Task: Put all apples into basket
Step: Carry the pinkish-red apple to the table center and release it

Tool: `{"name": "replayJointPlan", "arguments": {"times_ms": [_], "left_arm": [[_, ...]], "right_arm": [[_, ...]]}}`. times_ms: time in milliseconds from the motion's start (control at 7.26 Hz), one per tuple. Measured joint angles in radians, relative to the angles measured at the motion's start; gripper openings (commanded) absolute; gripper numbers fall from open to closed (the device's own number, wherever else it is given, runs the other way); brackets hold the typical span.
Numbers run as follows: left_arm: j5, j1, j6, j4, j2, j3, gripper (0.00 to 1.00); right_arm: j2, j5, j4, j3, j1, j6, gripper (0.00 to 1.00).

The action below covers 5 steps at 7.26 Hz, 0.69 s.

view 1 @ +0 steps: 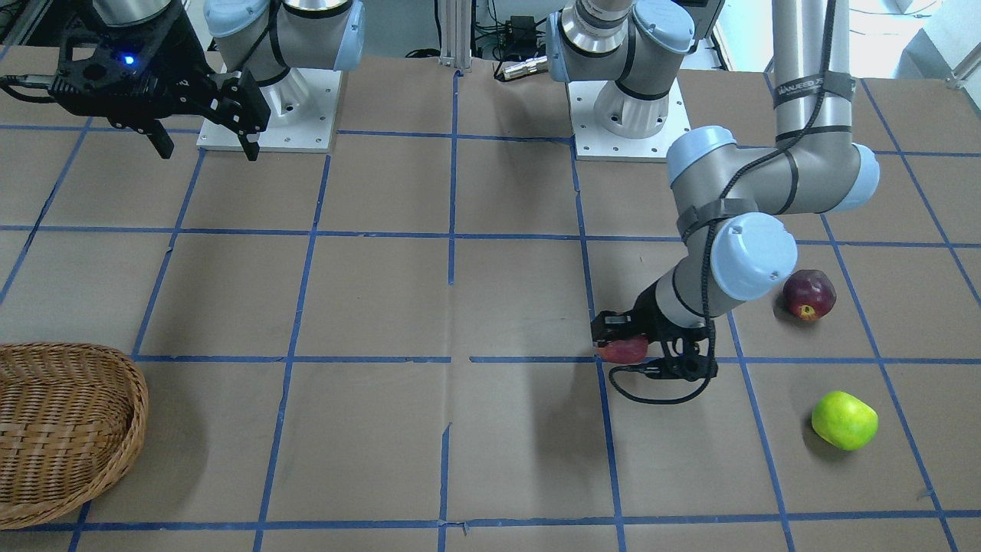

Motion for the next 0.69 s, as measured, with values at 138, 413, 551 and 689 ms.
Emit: {"name": "replayJointPlan", "arguments": {"times_ms": [138, 413, 551, 689], "left_arm": [[-0.059, -0.111, -0.15, 0.007, -0.017, 0.054, 0.1], [-0.139, -0.275, -0.374, 0.078, -0.066, 0.108, 0.11], [-0.142, -0.314, -0.422, 0.11, -0.087, 0.11, 0.38], [-0.138, -0.337, -0.445, 0.132, -0.105, 0.109, 0.99]], "right_arm": [[0.0, 0.001, -0.003, 0.001, 0.0, 0.0, 1.0], [0.0, -0.008, -0.004, 0.002, 0.0, -0.002, 1.0], [0.0, -0.009, -0.004, 0.002, 0.0, -0.002, 1.0], [0.001, -0.006, -0.004, 0.002, 0.0, 0.0, 1.0]]}}
